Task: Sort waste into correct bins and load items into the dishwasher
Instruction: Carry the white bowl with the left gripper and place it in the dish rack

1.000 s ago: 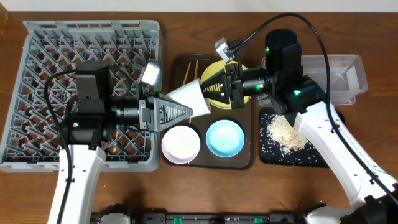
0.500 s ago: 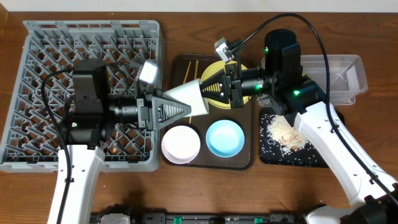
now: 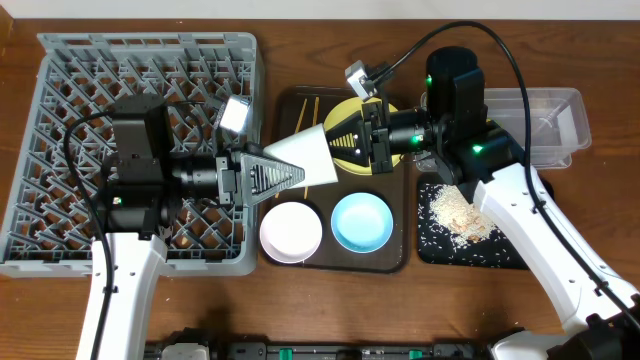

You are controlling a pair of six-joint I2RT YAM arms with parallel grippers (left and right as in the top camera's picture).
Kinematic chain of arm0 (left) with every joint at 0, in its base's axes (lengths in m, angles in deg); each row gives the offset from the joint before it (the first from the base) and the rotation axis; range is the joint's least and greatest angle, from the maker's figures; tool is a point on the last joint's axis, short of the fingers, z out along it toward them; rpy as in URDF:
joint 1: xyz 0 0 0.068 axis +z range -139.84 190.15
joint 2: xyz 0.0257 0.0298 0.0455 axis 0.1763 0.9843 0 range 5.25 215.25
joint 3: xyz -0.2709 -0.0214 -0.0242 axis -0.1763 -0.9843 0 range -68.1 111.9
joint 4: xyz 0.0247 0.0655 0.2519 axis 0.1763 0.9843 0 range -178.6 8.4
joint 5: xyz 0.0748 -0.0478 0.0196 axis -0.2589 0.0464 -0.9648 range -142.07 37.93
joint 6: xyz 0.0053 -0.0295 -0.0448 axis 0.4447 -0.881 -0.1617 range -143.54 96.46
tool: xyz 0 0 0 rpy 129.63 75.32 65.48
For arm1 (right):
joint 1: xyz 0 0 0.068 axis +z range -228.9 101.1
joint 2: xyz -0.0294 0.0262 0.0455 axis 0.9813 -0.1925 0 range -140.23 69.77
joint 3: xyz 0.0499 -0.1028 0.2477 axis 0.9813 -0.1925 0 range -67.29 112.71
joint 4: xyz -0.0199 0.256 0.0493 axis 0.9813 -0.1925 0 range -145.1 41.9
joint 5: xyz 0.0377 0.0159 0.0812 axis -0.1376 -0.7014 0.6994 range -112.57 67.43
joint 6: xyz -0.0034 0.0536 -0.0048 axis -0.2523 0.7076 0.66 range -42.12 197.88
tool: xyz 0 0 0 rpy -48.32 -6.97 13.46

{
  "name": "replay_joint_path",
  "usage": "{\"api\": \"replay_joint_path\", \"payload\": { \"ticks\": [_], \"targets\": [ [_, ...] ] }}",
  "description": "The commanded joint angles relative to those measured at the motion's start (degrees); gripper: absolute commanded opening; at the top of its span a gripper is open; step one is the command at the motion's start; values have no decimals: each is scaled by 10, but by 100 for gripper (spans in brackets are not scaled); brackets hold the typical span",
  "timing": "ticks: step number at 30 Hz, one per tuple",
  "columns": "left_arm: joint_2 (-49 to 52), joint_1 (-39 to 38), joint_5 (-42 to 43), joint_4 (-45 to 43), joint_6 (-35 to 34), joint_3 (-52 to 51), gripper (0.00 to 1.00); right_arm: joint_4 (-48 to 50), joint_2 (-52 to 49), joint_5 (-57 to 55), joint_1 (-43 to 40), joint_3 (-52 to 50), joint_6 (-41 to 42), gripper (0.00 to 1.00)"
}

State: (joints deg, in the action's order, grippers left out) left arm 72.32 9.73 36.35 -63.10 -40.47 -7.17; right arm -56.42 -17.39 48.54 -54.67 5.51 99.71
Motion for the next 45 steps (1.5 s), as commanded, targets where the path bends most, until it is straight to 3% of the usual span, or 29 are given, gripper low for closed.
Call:
{"api": "replay_joint_path", "payload": {
  "ticks": [1,4,6,8,15,18,23,26,28,31,37,41,45],
  "targets": [
    [-2,3,15,-2,-7,12,65,1,-3,-10,1,5,-2,13],
    [-2,8,-8,-3,-8,12,62,4,-3,-11,-5,5,-2,22],
    [-2,17,-31,-3,-8,12,61,4,-3,-12,-18,5,-2,35],
    [-2,33,-54,2,-8,12,59,2,-3,-12,-40,5,-2,42],
    [-16,120,-200,80,-7,12,56,-103,3,-23,-122,5,15,46],
    [-34,160,-329,132,-7,13,52,-201,3,-103,-121,5,-1,49],
    [-68,193,-591,231,-8,16,52,-334,3,-330,-78,5,-26,51],
    [-84,193,-763,288,-8,21,52,-372,3,-438,-35,5,-40,58],
    [-92,193,-854,310,-8,21,52,-383,2,-492,-5,5,-41,67],
    [-90,193,-973,324,-23,21,52,-383,2,-542,33,5,-41,70],
    [-51,194,-1068,334,-75,21,52,-381,2,-579,80,5,-41,72],
    [2,194,-1072,334,-89,21,53,-387,2,-578,84,5,-41,72],
    [60,194,-1069,334,-109,21,61,-394,2,-578,84,5,-41,72]
  ]
}}
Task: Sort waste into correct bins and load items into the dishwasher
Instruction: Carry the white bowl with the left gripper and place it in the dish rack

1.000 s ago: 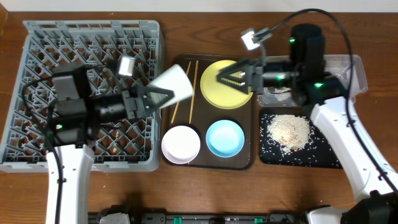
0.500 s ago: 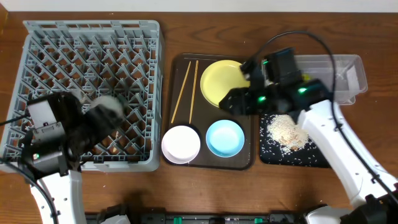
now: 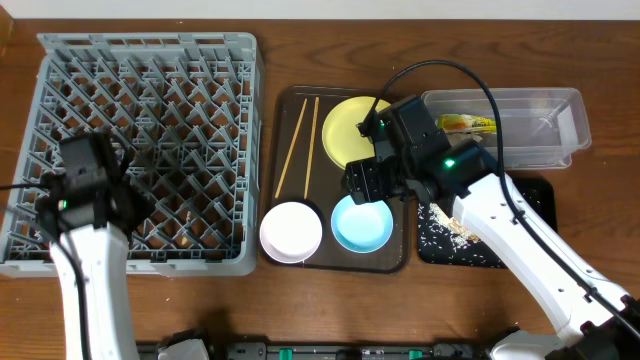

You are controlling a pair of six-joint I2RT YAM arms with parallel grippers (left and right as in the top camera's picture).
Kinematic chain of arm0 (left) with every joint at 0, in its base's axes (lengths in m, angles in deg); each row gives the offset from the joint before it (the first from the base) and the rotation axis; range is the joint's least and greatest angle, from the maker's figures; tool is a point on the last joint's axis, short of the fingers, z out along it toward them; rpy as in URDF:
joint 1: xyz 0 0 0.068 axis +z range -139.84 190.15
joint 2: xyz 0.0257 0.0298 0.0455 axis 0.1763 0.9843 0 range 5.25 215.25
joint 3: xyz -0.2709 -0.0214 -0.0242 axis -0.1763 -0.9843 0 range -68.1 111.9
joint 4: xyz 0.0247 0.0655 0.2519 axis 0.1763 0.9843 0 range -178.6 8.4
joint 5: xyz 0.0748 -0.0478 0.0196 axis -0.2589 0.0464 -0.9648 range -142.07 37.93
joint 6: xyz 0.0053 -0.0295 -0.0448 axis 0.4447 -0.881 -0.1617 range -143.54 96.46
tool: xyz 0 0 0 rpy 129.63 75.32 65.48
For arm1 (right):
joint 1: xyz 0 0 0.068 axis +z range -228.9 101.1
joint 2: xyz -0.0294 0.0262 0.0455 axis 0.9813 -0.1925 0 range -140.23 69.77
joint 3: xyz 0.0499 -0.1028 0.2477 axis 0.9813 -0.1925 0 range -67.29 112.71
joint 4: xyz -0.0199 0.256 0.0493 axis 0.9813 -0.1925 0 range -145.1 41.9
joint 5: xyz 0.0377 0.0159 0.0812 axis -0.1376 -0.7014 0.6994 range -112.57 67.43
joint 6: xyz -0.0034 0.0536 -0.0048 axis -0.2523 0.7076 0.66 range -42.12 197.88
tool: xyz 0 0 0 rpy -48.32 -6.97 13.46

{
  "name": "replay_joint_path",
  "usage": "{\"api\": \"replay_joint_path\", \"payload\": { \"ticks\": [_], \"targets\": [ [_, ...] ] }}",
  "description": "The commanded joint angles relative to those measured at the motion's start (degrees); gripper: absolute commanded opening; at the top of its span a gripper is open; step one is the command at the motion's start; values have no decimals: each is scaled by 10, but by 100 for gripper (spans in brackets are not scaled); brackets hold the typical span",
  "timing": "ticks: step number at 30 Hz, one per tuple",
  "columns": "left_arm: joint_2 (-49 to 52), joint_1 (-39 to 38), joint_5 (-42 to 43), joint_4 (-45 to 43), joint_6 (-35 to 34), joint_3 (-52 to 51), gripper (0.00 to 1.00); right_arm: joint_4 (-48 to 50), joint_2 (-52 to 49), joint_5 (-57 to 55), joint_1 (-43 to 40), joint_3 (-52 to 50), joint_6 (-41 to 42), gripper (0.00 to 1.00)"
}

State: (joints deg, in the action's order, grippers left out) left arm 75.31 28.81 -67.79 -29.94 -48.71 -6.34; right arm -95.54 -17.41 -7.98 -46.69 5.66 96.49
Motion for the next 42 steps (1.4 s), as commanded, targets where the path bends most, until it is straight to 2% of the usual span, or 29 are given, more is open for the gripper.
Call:
{"api": "replay_joint_path", "payload": {
  "ticks": [1,7,11,16,24,28,31,36,42],
  "targets": [
    [42,3,-28,2,-30,13,63,-4,2,-13,5,2,-9,72],
    [65,19,15,7,-32,13,67,-9,2,-13,5,0,-9,72],
    [62,63,83,7,-32,13,71,-12,2,-13,4,-3,-9,72],
    [61,118,167,11,-18,13,64,-13,2,-13,5,-8,-9,72],
    [55,128,168,16,-8,13,65,-12,2,-13,4,-8,-9,73],
    [53,129,168,21,-8,13,74,-12,2,-13,5,-8,-9,73],
    [53,128,168,23,-8,13,90,-13,2,-13,5,-8,-9,73],
    [49,127,171,49,-5,37,93,-14,2,-13,4,-8,-9,73],
    [13,112,244,75,61,93,93,-2,2,-13,4,-8,-11,73]
  ]
}}
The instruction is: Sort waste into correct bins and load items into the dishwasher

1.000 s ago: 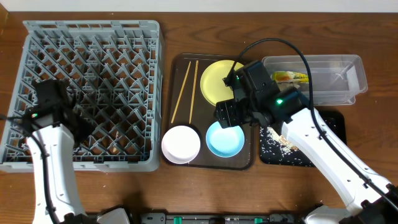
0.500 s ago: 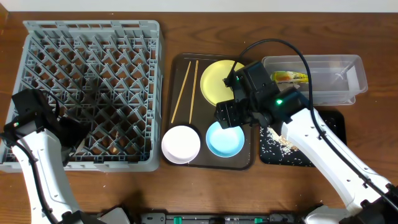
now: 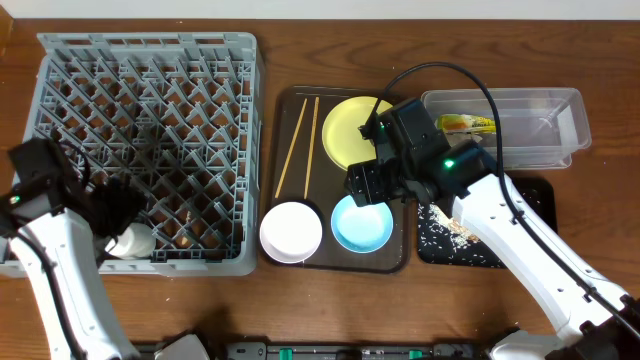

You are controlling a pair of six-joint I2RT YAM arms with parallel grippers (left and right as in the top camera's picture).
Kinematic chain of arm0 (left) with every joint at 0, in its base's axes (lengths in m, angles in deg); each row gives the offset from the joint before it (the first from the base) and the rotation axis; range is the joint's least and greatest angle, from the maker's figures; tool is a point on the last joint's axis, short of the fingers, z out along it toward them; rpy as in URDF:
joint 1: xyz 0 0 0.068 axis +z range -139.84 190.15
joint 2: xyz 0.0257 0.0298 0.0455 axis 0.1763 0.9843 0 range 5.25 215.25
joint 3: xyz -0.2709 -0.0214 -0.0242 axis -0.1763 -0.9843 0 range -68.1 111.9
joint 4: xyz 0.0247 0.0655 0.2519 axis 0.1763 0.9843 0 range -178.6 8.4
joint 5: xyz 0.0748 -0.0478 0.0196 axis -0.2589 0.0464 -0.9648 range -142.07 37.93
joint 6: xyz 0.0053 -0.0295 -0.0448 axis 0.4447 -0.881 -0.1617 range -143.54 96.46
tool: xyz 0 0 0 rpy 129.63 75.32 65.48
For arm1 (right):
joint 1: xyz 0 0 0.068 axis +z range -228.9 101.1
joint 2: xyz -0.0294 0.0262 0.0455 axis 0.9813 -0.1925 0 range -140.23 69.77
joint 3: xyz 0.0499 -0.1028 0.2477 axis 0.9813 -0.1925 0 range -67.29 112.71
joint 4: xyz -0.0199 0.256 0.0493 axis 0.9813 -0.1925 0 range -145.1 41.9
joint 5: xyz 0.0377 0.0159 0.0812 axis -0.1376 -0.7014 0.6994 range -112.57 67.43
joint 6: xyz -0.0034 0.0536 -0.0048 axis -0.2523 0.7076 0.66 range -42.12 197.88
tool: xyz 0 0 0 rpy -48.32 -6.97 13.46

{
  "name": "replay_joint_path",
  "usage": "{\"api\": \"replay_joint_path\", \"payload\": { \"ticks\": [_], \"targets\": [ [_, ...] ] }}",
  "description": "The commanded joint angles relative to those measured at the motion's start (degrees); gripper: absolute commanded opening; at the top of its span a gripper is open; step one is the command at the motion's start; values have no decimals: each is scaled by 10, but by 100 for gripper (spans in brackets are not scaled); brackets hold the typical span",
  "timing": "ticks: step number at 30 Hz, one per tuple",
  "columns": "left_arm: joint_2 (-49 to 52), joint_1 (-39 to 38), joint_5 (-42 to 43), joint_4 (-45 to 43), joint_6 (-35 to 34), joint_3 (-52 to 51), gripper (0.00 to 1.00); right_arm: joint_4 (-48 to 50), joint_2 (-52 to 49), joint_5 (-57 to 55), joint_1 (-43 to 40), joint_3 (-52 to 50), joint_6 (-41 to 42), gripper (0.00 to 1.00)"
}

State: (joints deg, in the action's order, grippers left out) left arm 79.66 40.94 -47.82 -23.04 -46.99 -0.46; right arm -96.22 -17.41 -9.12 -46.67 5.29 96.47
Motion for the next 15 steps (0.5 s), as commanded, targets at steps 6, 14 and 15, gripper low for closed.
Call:
{"api": "replay_joint_path", "payload": {
  "ticks": [6,14,15],
  "targets": [
    [-109,-90,140,-2,145,41,93,56,2,-2,4,-4,-11,67],
    [-179,-265,181,0,262,41,93,81,-9,-75,4,-4,-19,60],
    [-181,-283,181,0,264,41,93,80,-11,-76,4,-4,-19,60]
  ]
}}
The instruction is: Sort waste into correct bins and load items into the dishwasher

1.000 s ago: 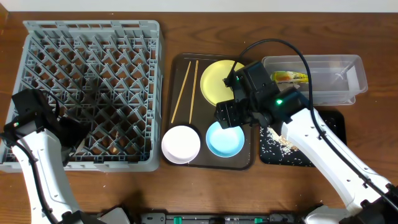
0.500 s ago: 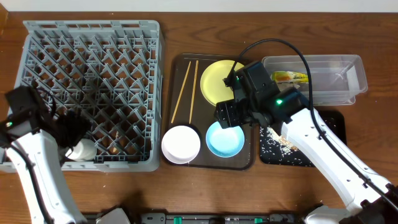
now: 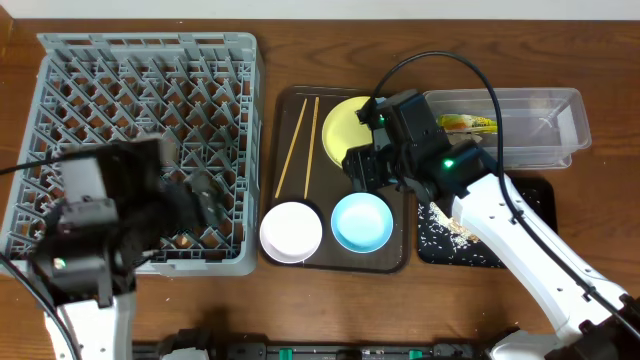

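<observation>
The grey dish rack (image 3: 140,90) fills the left of the table. My left gripper (image 3: 205,195) is motion-blurred over the rack's front right part, so its jaws cannot be read. A brown tray (image 3: 330,265) holds two chopsticks (image 3: 295,145), a yellow plate (image 3: 338,125), a white bowl (image 3: 291,231) and a blue bowl (image 3: 361,222). Over the plate's near edge, just behind the blue bowl, hangs my right gripper (image 3: 358,165); its fingers are dark against the arm and I cannot tell how they stand.
A clear plastic bin (image 3: 530,125) at the back right holds a yellowish wrapper (image 3: 465,123). In front of it a black tray (image 3: 440,245) carries scattered rice, partly under my right arm. A cable loops above the right arm.
My left arm has moved from the rack's front left corner to its front right part and is blurred. The white cup seen there is now covered. My right gripper has shifted back, from the blue bowl's rim onto the plate.
First both grippers met over the tray with a white cup between them. Then my left arm was at the rack's left side and my right gripper near the blue bowl. Later a white cup stood in the rack's front left corner. Now the left arm is farther right.
</observation>
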You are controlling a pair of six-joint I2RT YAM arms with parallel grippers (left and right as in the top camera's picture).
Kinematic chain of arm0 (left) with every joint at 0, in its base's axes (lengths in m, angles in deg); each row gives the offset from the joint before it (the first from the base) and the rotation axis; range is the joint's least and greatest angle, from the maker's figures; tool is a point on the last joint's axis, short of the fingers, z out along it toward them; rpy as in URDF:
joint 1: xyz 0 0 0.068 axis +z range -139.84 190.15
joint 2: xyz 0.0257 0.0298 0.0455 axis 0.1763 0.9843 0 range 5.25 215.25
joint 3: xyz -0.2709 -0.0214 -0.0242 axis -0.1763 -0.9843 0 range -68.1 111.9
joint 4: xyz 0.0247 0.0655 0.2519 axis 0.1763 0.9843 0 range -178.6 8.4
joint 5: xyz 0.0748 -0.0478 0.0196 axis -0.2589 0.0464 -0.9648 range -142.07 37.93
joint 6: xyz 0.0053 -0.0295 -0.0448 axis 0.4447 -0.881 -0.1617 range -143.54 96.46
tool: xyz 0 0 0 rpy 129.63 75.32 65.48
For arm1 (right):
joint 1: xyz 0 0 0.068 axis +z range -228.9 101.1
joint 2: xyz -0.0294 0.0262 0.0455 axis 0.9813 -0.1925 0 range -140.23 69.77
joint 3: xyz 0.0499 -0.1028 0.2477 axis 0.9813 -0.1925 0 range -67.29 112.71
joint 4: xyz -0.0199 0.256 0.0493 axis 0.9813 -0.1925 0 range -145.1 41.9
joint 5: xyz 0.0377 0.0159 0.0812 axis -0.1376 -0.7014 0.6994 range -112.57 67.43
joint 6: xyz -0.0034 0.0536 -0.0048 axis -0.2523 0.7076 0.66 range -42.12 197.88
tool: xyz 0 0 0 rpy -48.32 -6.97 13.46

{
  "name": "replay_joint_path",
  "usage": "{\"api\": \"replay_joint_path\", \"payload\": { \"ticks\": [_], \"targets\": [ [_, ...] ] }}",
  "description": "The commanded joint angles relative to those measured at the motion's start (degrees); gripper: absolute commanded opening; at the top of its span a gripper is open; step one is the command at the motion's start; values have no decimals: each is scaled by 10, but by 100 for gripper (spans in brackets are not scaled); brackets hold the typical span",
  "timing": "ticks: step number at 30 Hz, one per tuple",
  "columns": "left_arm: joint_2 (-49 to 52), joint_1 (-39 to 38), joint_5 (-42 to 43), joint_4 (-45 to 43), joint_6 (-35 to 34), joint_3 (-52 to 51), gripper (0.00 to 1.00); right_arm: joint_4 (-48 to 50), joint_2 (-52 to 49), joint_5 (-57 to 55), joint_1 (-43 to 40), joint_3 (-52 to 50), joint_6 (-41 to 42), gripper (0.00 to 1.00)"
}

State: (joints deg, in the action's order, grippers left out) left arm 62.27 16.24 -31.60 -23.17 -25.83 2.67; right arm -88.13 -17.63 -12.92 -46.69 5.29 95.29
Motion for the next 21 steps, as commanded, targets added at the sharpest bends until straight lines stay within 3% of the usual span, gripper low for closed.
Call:
{"api": "replay_joint_path", "payload": {
  "ticks": [1,5,8,11,21],
  "targets": [
    [-8,-53,18,2,53,9,93,-3,-10,-38,4,-4,-7,60],
    [-4,-97,18,3,52,9,97,-15,-11,-38,4,-4,-5,60],
    [-1,-103,18,3,53,9,98,-22,-11,-38,4,-4,-5,66],
    [4,-103,19,3,47,9,98,-22,-11,-38,5,-4,-5,99],
    [13,-103,18,3,48,9,98,-22,-11,-21,4,-4,-1,99]
  ]
}}
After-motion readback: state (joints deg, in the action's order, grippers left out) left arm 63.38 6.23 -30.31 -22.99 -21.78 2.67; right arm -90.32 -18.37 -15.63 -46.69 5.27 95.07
